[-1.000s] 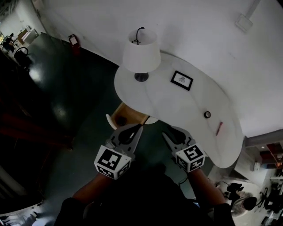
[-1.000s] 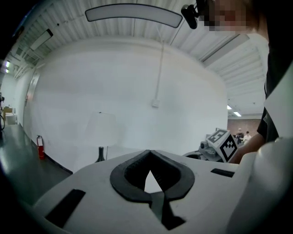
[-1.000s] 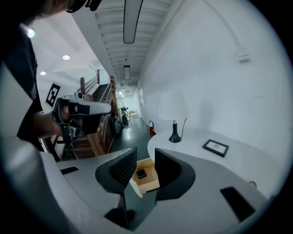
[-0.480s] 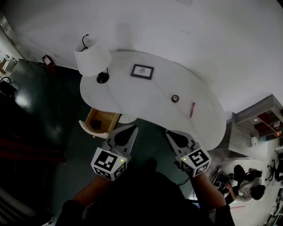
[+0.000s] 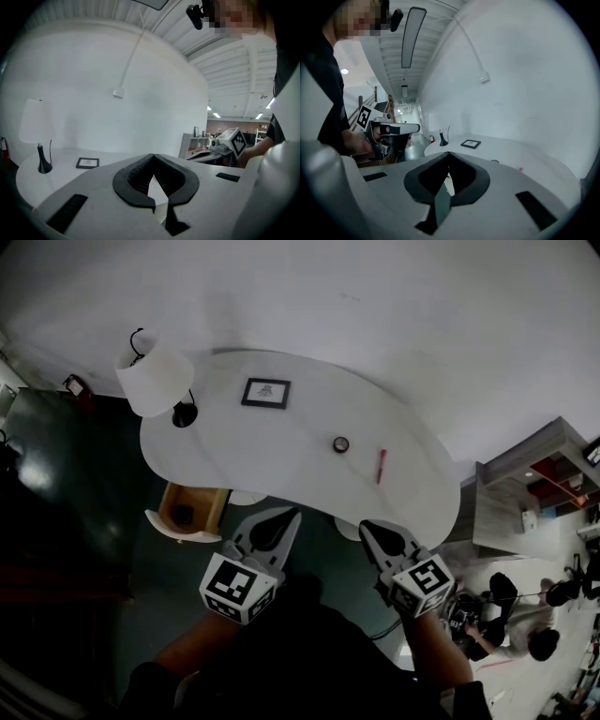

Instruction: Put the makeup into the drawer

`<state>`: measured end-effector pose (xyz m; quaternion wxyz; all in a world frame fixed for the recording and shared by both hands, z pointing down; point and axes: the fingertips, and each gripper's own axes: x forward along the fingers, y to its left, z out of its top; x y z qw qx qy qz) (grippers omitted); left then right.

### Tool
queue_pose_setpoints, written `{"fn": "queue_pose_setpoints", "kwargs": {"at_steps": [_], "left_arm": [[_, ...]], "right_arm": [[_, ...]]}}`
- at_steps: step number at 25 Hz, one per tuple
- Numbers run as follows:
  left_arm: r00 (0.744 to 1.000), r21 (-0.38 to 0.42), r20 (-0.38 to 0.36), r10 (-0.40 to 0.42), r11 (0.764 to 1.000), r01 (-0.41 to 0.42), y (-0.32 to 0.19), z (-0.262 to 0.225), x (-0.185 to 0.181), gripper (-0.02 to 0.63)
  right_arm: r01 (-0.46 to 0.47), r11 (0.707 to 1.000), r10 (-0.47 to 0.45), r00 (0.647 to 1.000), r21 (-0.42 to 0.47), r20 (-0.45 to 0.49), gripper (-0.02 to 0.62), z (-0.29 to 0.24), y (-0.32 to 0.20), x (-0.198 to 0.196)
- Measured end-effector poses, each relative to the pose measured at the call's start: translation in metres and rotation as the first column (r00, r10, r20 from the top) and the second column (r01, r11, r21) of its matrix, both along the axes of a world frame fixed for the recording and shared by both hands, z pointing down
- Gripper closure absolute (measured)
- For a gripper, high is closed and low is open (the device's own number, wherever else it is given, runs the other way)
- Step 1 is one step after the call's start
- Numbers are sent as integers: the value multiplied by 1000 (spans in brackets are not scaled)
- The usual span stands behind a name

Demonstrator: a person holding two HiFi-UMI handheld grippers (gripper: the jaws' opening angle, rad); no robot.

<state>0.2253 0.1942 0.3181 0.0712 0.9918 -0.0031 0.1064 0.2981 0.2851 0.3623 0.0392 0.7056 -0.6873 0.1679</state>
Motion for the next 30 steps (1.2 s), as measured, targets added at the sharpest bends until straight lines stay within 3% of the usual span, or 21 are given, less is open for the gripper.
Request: {"fn": "queue_pose_setpoints", "kwargs": {"at_steps": [5,19,23,30], "left_arm": [[999,4,-18,35,999,-35,-24,2,21,595],[995,-44,-20,98,994,-98,-90,6,67,595],[995,-90,-21,93,992,-94,-98,10,84,595],[999,-82,2,44,996,-44,-113,22,107,595]], "right_arm": [[-89,996,90,995,-29,31,580,11,-22,30],[-143,982,140,990,-120,-33,577,15,-101,89],[-109,979,107,994,-171,-20,577,31,-115,103],[-51,975,49,999,-217,-14,575,59,-138,126]]}}
